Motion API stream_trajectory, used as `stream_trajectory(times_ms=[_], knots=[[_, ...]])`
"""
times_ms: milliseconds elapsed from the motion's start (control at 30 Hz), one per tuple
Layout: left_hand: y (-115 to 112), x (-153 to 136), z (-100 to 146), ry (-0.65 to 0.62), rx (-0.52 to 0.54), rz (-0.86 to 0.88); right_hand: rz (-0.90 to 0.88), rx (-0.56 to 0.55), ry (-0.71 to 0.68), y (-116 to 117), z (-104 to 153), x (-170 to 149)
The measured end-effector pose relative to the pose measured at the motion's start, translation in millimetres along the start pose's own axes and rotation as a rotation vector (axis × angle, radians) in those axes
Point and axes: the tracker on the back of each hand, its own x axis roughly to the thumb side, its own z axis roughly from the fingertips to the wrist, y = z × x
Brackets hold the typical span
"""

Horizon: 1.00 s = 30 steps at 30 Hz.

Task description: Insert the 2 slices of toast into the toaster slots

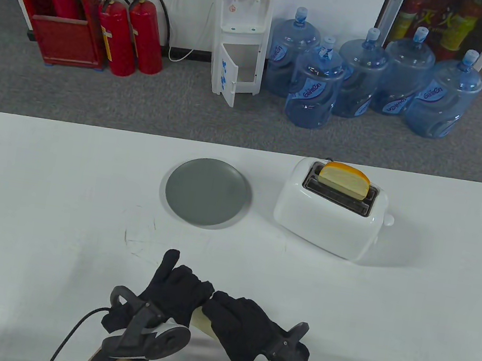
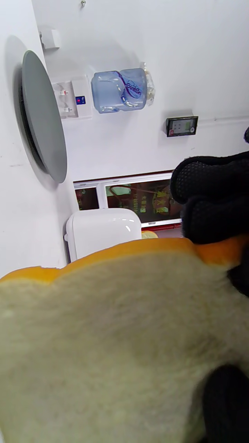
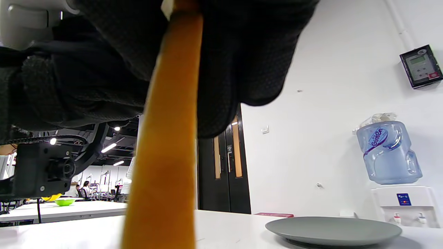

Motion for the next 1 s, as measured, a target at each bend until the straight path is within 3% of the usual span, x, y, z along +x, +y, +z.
stream_trajectory(times_ms=[433, 633, 1000], knots=[[1, -3, 3, 0.007, 0.084, -0.004, 0.014, -0.027, 0.049, -6, 0, -10], [0, -10, 5, 0.055, 0.137, -0.051, 0.022, -0.045, 0.067, -9, 1, -14], [-9, -36, 9, 0.201, 0.123, -0.115, 0.020, -0.062, 0.077, -9, 1, -15]])
